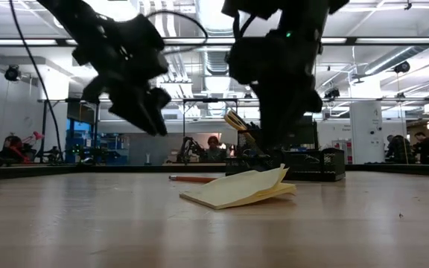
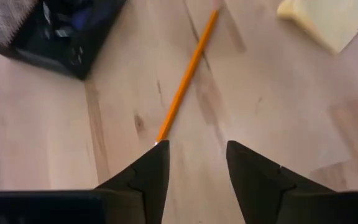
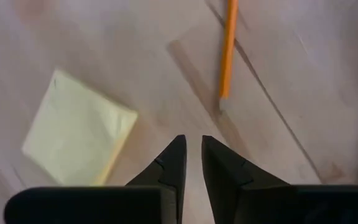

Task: Pick and place office supplies into organizer
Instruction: Put the top yellow pencil into the black desk organizer

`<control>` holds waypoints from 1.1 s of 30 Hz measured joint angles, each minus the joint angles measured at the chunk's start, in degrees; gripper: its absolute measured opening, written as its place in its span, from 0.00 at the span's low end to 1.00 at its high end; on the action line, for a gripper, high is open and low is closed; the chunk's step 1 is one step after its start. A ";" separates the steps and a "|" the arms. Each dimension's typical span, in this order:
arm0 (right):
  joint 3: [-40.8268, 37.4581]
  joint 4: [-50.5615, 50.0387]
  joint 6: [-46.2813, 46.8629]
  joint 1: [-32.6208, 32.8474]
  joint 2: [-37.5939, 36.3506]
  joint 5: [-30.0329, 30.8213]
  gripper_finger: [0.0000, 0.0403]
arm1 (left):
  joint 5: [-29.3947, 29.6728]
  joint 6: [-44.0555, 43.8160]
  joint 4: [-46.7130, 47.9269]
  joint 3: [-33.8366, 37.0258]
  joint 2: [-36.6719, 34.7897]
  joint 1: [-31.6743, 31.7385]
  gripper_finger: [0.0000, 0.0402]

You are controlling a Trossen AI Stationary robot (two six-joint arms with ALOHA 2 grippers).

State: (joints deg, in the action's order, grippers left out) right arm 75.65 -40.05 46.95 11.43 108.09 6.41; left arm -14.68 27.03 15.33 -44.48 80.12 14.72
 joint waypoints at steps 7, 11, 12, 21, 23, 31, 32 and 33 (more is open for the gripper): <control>-6.35 10.65 8.73 -2.69 0.00 -8.42 0.02 | -3.19 -3.71 0.96 -1.84 5.24 1.57 0.34; -8.56 13.29 14.77 -4.52 -0.58 -11.82 0.02 | -6.26 -8.02 1.78 -2.76 5.14 2.46 0.34; -8.93 14.18 16.09 -4.90 -0.88 -12.35 0.02 | -6.35 -8.50 1.57 -2.81 4.70 2.55 0.34; -11.35 15.29 27.78 -7.76 -1.97 -14.06 0.02 | -6.39 -8.17 1.07 -2.06 2.65 3.93 0.34; -11.87 15.13 29.57 -8.05 -1.97 -13.71 0.02 | -6.42 -7.28 -0.30 -2.05 3.72 4.14 0.34; -12.10 17.01 32.44 -8.12 -1.49 -10.86 0.02 | -6.43 -6.69 -5.53 -2.41 7.77 4.57 0.34; -12.21 17.34 32.53 -8.16 -1.43 -10.74 0.02 | -6.42 -6.71 -5.99 -2.41 8.23 4.57 0.34; -12.33 17.95 32.61 -8.19 -1.29 -10.45 0.02 | -6.38 -6.69 -5.93 -2.41 8.51 4.63 0.34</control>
State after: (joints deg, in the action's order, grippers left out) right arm 63.31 -22.11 79.56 3.25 106.81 -4.04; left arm -21.06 20.34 9.41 -46.89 88.63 19.35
